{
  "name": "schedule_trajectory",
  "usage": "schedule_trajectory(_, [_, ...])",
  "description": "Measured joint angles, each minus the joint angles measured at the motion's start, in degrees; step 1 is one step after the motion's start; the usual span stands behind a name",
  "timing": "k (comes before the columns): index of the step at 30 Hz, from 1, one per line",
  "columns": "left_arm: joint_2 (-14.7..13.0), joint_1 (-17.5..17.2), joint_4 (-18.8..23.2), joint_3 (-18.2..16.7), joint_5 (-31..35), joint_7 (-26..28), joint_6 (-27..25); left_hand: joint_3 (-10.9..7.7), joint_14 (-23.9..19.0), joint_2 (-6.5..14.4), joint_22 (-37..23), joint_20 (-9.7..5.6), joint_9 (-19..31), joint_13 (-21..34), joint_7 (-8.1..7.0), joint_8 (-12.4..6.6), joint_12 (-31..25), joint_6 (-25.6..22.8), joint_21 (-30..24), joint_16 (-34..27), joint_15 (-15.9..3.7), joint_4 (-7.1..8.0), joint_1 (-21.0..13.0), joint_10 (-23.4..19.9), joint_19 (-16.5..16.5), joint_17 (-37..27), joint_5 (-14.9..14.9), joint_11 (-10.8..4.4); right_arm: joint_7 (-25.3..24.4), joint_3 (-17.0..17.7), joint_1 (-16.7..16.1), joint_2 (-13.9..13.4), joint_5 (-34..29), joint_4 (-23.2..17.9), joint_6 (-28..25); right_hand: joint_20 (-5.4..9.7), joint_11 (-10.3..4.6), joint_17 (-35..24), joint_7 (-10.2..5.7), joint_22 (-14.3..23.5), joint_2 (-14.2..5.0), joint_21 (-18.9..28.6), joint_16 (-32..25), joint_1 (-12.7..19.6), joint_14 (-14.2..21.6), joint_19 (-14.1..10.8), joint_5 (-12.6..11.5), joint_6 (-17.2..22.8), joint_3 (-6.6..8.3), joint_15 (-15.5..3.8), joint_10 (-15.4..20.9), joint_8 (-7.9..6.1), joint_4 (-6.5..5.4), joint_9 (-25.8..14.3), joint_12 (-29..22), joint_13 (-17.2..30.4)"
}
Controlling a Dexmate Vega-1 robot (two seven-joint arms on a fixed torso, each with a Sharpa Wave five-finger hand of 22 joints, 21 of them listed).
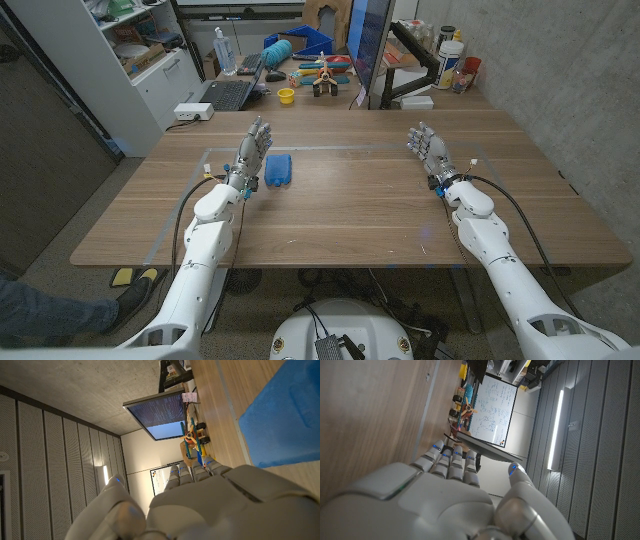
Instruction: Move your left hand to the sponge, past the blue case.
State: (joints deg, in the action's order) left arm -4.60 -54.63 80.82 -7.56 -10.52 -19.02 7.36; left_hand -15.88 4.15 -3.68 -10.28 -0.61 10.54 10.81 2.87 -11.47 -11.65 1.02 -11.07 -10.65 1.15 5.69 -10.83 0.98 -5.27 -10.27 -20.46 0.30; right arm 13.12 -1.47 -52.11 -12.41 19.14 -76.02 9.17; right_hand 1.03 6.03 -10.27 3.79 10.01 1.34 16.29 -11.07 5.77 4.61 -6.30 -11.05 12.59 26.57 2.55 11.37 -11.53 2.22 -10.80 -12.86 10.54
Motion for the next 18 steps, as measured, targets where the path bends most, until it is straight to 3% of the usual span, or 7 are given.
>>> schedule_trajectory(18, [4.0,-2.7,4.2,-5.4,3.1,-4.1,-1.0,-0.23,0.0,0.4,0.0,0.52,0.0,0.0,0.09,0.0,0.0,-0.5,0.0,0.0,0.0,-0.23,-0.9,0.0,-0.5,0.0,0.0,0.0,1.9,2.6,-0.6,3.2,-3.5,-0.2,-1.0,0.0,0.0,0.0,0.0,0.3,-0.3,-0.4,0.0,0.3,0.0,0.0,0.0,0.0,-0.17,0.0,0.0,0.0,0.16,0.0,0.0,0.0])
